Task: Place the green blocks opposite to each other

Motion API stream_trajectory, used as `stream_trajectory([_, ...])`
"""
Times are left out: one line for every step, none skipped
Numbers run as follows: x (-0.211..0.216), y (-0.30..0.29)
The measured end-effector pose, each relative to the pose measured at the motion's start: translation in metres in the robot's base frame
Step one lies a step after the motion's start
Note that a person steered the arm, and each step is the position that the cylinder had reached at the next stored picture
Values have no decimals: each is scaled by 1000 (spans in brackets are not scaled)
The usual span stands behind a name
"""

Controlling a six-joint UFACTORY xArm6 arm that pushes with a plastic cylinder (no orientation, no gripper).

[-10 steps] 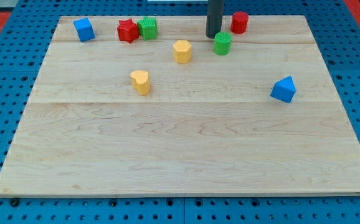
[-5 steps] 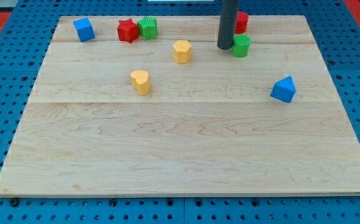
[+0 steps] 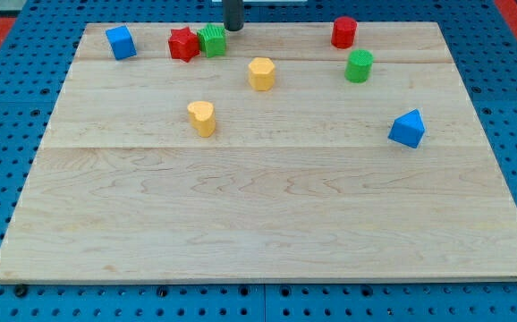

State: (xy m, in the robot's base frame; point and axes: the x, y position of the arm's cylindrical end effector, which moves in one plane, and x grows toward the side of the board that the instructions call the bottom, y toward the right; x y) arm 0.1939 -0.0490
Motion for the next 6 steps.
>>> stream_trajectory([0, -29])
stream_trajectory([0, -50])
stream_trajectory([17, -50])
stream_trajectory([24, -50])
stream_trajectory([40, -32])
stream_trajectory([51, 17])
